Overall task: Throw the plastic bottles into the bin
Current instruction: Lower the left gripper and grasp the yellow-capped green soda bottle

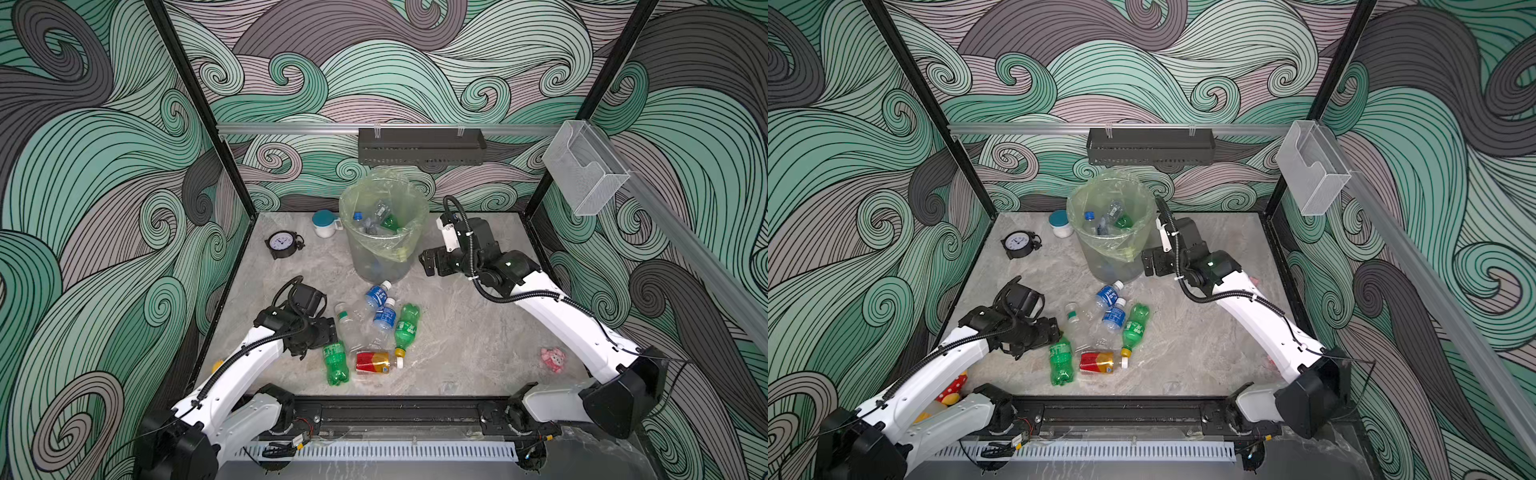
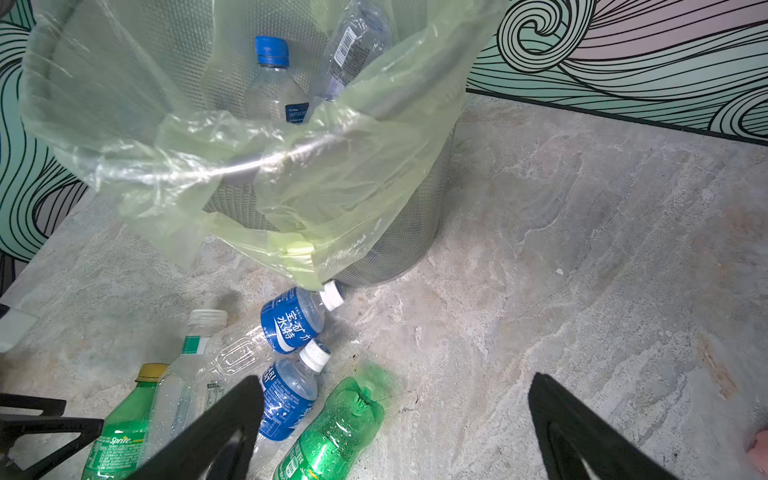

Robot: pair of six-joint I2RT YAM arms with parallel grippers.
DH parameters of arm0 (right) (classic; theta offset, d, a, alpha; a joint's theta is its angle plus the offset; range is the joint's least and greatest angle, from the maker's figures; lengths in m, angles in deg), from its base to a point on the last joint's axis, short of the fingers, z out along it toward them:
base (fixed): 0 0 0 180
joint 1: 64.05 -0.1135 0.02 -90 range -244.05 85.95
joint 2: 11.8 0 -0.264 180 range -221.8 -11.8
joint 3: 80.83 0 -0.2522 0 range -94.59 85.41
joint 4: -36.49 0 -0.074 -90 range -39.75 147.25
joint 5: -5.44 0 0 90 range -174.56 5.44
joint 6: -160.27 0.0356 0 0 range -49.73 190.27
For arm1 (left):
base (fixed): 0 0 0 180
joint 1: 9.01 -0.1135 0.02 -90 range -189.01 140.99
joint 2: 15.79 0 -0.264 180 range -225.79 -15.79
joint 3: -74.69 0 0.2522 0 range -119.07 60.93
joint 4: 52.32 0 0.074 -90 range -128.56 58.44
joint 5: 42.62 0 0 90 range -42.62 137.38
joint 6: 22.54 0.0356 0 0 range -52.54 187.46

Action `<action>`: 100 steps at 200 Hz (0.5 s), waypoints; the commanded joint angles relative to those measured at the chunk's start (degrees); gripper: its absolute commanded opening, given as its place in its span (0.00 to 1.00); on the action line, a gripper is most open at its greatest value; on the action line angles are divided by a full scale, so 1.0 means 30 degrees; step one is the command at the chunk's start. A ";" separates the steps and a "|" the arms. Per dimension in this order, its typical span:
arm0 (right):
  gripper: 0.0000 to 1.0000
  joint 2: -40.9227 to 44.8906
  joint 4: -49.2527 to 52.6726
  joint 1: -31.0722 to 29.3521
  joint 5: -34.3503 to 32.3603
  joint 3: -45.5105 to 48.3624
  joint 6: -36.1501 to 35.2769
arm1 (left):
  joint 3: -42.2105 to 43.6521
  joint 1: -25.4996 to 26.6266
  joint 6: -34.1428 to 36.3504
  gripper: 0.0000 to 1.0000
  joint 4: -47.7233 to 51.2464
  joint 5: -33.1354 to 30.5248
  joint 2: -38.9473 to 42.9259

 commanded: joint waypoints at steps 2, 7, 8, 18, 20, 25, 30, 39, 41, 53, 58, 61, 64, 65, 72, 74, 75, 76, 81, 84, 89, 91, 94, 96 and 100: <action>1.00 0.0238 -0.0281 0.0154 -0.0446 -0.0189 -0.0069 | 0.0420 0.0514 -0.0910 0.82 -0.0428 -0.0101 0.0006; 1.00 0.0237 -0.0279 0.0139 -0.0441 -0.0195 -0.0059 | 0.0537 0.0639 -0.0948 0.82 -0.0531 -0.0035 0.0006; 1.00 0.0238 -0.0292 0.0138 -0.0441 -0.0195 -0.0058 | 0.0559 0.0653 -0.0952 0.82 -0.0557 -0.0015 0.0006; 1.00 0.0239 -0.0287 0.0137 -0.0449 -0.0196 -0.0058 | 0.0744 0.0882 -0.1040 0.82 -0.0767 0.0116 -0.0009; 1.00 0.0239 -0.0279 0.0137 -0.0443 -0.0196 -0.0073 | 0.0776 0.0903 -0.1043 0.82 -0.0797 0.0142 -0.0020; 1.00 0.0217 -0.0287 0.0151 -0.0441 -0.0196 -0.0059 | 0.0854 0.0988 -0.1073 0.82 -0.0866 0.0201 -0.0065; 1.00 0.0210 -0.0277 0.0180 -0.0441 -0.0196 -0.0058 | 0.0923 0.1087 -0.1102 0.82 -0.0944 0.0237 -0.0122; 1.00 0.0209 -0.0279 0.0168 -0.0472 -0.0166 -0.0058 | 0.1045 0.1220 -0.1117 0.81 -0.1082 0.0293 -0.0235; 1.00 0.0209 -0.0277 0.0167 -0.0471 -0.0174 -0.0058 | 0.1070 0.1229 -0.1128 0.81 -0.1125 0.0296 -0.0274; 1.00 0.0209 -0.0310 0.0177 -0.0503 -0.0109 -0.0030 | 0.1246 0.1361 -0.1132 0.80 -0.1408 0.0362 -0.0519; 1.00 0.0209 -0.0286 0.0166 -0.0522 -0.0093 -0.0029 | 0.1304 0.1391 -0.1132 0.79 -0.1506 0.0384 -0.0603; 1.00 0.0209 -0.0310 0.0166 -0.0521 -0.0080 -0.0036 | 0.1352 0.1416 -0.1132 0.79 -0.1581 0.0411 -0.0696; 1.00 0.0195 -0.0311 0.0166 -0.0506 -0.0079 -0.0034 | 0.1391 0.1448 -0.1158 0.79 -0.1641 0.0429 -0.0770; 1.00 0.0202 -0.0265 0.0166 -0.0503 -0.0079 -0.0031 | 0.1396 0.1467 -0.1160 0.79 -0.1654 0.0436 -0.0792; 1.00 0.0182 -0.0277 0.0170 -0.0471 -0.0053 -0.0014 | 0.1478 0.1520 -0.1190 0.78 -0.1843 0.0444 -0.0962; 1.00 0.0181 -0.0277 0.0167 -0.0478 -0.0043 -0.0003 | 0.1508 0.1546 -0.1190 0.77 -0.1879 0.0458 -0.0998; 1.00 0.0180 -0.0276 0.0167 -0.0474 -0.0046 -0.0001 | 0.1513 0.1546 -0.1191 0.77 -0.1905 0.0451 -0.1023; 1.00 0.0180 -0.0276 0.0166 -0.0472 -0.0047 -0.0001 | 0.1531 0.1560 -0.1191 0.77 -0.1932 0.0447 -0.1036; 1.00 0.0208 -0.0279 0.0166 -0.0471 -0.0012 -0.0007 | 0.1616 0.1609 -0.1191 0.77 -0.2062 0.0471 -0.1144; 1.00 0.0209 -0.0255 0.0166 -0.0478 -0.0019 -0.0004 | 0.1673 0.1630 -0.1191 0.77 -0.2163 0.0469 -0.1200; 1.00 0.0209 -0.0246 0.0166 -0.0480 0.0006 0.0000 | 0.1758 0.1669 -0.1191 0.75 -0.2304 0.0445 -0.1279; 1.00 0.0231 -0.0269 0.0173 -0.0473 0.0009 0.0015 | 0.1798 0.1693 -0.1191 0.75 -0.2390 0.0444 -0.1319; 1.00 0.0238 -0.0253 0.0174 -0.0471 0.0031 0.0009 | 0.1857 0.1692 -0.1191 0.75 -0.2478 0.0444 -0.1375; 1.00 0.0238 -0.0278 0.0168 -0.0456 0.0037 0.0003 | 0.1903 0.1714 -0.1191 0.74 -0.2558 0.0444 -0.1394; 1.00 0.0239 -0.0297 0.0168 -0.0448 0.0061 -0.0001 | 0.1976 0.1720 -0.1213 0.73 -0.2676 0.0444 -0.1464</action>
